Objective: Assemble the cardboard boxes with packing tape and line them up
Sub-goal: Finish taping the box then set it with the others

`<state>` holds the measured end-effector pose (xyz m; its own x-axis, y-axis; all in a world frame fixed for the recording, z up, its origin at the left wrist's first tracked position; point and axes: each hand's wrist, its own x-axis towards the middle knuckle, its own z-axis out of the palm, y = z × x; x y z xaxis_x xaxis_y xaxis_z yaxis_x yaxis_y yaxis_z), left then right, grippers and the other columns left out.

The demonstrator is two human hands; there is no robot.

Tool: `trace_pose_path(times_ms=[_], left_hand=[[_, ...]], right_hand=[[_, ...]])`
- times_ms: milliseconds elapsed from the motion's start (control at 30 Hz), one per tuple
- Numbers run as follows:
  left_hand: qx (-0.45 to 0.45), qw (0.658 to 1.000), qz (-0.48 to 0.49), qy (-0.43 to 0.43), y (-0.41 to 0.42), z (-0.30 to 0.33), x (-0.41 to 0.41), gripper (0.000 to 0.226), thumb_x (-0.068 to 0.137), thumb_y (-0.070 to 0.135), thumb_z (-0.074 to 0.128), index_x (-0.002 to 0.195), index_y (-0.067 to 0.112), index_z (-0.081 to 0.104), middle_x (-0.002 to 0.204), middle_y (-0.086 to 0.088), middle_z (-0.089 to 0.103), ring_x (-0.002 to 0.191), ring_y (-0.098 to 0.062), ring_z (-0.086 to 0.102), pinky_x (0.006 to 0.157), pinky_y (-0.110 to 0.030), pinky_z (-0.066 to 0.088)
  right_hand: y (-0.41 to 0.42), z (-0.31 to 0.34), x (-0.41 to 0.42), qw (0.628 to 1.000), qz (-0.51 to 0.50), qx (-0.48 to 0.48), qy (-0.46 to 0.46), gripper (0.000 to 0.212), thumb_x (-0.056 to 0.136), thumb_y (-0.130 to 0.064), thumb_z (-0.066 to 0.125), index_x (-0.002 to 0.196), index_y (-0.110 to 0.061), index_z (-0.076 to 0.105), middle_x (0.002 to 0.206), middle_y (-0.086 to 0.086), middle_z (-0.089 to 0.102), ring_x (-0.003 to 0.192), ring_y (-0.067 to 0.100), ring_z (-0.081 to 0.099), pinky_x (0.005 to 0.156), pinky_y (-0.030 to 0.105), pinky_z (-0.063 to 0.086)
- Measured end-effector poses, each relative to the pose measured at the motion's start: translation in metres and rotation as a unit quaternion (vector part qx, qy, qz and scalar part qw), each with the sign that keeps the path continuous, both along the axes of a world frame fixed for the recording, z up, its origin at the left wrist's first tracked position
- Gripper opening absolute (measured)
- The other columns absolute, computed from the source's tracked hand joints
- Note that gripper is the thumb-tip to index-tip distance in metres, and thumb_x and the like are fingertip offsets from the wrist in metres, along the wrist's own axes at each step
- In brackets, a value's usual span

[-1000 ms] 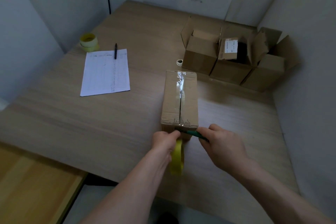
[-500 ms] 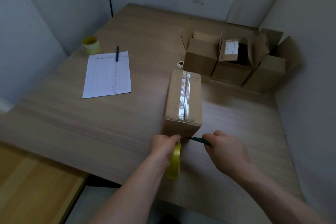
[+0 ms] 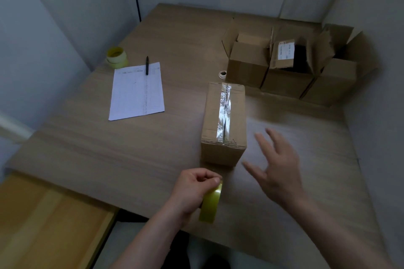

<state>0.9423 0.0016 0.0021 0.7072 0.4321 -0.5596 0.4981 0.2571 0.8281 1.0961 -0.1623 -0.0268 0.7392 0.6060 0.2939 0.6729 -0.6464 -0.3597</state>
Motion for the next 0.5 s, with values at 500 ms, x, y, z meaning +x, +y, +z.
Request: trace_pose_path(times_ms=[500], left_hand=[[-0.019,1.0,-0.007,-0.012,0.058,0.039,-0.004,0.013,0.09,0.011,0.065,0.082,0.014,0.075,0.069,0.001,0.063,0.057,-0.009,0.053,0.055,-0.022,0.041]], right_hand=[[0.116,-0.013,0.011,0.996,0.037,-0.06,0.056,0.068,0.078,-0.057,0.07,0.14,-0.038,0.049,0.154,0.01,0.032,0.145,0.033,0.02,0.099,0.051,0.045]])
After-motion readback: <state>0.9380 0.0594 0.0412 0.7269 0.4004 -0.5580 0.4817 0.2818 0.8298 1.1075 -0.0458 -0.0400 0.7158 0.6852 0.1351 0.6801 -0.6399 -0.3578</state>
